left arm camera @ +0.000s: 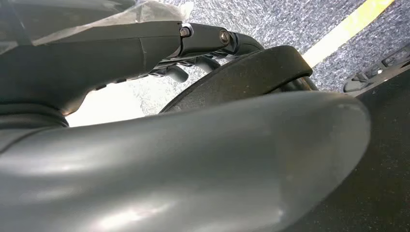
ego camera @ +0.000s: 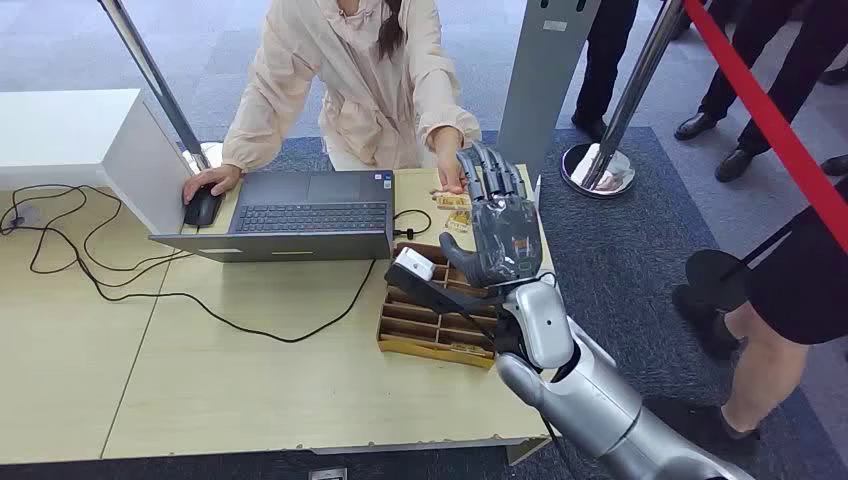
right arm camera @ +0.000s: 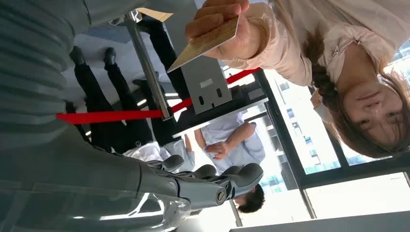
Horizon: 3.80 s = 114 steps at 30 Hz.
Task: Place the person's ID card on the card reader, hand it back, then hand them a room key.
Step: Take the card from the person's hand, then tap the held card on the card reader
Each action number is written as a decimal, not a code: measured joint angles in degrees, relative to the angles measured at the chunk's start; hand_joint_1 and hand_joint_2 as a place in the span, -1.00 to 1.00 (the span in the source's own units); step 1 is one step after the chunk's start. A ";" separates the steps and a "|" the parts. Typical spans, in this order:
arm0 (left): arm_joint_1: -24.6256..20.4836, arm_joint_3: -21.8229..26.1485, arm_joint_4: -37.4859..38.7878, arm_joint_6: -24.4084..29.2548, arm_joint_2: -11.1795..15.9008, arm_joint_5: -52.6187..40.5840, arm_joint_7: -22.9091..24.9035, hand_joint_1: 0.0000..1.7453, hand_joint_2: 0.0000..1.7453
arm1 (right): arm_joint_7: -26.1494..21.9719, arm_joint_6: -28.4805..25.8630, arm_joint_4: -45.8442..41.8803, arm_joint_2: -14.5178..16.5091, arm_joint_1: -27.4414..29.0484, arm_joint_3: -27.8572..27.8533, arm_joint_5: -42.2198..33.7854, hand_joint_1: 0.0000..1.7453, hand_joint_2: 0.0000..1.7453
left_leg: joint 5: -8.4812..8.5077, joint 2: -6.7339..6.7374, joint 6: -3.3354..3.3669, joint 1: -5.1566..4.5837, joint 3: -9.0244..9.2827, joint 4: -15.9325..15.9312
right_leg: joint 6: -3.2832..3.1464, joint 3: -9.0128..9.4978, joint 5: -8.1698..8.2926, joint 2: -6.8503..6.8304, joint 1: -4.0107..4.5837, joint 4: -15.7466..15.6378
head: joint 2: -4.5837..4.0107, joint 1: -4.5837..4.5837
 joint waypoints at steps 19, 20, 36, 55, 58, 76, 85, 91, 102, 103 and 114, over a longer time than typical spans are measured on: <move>-0.07 -0.37 0.00 0.04 -0.05 0.00 0.27 -1.00 -1.00 | 1.51 -1.29 6.44 1.68 -2.07 0.36 2.19 -0.81 1.00 | 0.00 0.00 0.00 0.00 0.00 0.00 | 0.00 0.00 0.00 0.00 0.00 0.01 | -0.01 0.00; -0.08 -0.39 0.00 0.03 -0.05 0.00 0.26 -1.00 -1.00 | 1.54 -1.29 6.78 1.78 -2.20 0.36 2.22 -0.81 1.00 | 0.00 0.00 0.00 0.00 0.00 0.00 | 0.00 0.00 0.00 0.00 0.00 0.01 | -0.01 0.00; -0.17 -1.01 0.00 0.04 -0.08 0.00 0.09 -1.00 -1.00 | 1.61 -1.64 11.07 3.15 -3.86 0.56 2.65 0.73 1.00 | 0.00 0.00 0.00 0.00 0.00 0.00 | 0.00 -0.02 0.00 0.00 0.00 0.02 | 0.00 0.00; -0.17 -1.01 0.00 0.08 -0.08 0.00 0.07 -1.00 -1.00 | 1.72 -2.52 13.31 3.31 -3.97 0.56 2.70 0.69 1.00 | 0.00 0.00 0.00 0.00 0.00 0.00 | 0.00 -0.02 0.00 0.00 0.00 0.02 | 0.00 0.00; -0.17 -1.01 0.00 0.09 -0.08 0.00 0.07 -1.00 -1.00 | 1.72 -2.78 13.34 3.31 -3.97 0.56 2.67 0.68 1.00 | 0.00 0.00 0.00 0.00 0.00 0.00 | 0.00 -0.02 0.00 0.00 0.00 0.02 | 0.00 0.00; -0.07 -0.98 0.00 0.20 -0.08 0.00 0.45 -1.00 -1.00 | 1.18 -6.51 4.98 2.98 -2.44 -1.57 -2.86 0.59 1.00 | 0.00 0.02 0.00 0.00 0.03 0.02 | 0.00 -0.03 0.00 0.00 0.00 0.02 | 0.00 0.00; 0.20 -0.79 0.00 0.62 -0.10 0.00 0.57 -1.00 -1.00 | 2.16 -10.06 -9.76 0.33 2.45 -5.67 -3.51 0.55 1.00 | 0.00 0.01 0.00 -0.01 0.04 0.02 | 0.00 -0.04 0.00 0.00 0.00 0.01 | 0.00 0.01; 0.28 -0.72 0.00 0.91 -0.15 0.01 0.68 -1.00 -1.00 | 1.67 -11.23 -19.13 -1.54 7.08 -9.69 -4.66 0.50 1.00 | 0.00 0.01 0.00 -0.01 0.05 0.02 | 0.00 -0.04 0.00 0.00 0.00 0.01 | 0.00 0.02; 0.30 -0.33 0.00 1.29 -0.32 0.01 0.84 -1.00 -1.00 | -1.81 -11.23 -28.02 -3.08 15.56 -16.93 -5.00 0.40 1.00 | 0.00 0.00 0.00 0.00 0.05 0.01 | 0.00 -0.04 0.00 0.00 0.00 0.02 | 0.00 -0.01; 0.30 -0.26 0.00 1.31 -0.36 0.01 0.91 -1.00 -1.00 | -2.42 -11.23 -28.47 -3.05 16.32 -17.63 -5.38 0.42 1.00 | 0.00 0.00 0.00 0.00 0.04 0.01 | 0.00 -0.04 0.00 0.00 0.00 0.01 | 0.00 0.01; 0.29 0.56 0.00 1.72 -0.53 0.01 1.11 -1.00 -1.00 | -5.21 -11.21 -29.99 -2.30 21.60 -24.03 -7.62 0.55 1.00 | 0.00 0.00 -0.01 -0.01 0.03 0.01 | 0.00 -0.04 -0.01 0.00 0.00 0.02 | 0.00 0.01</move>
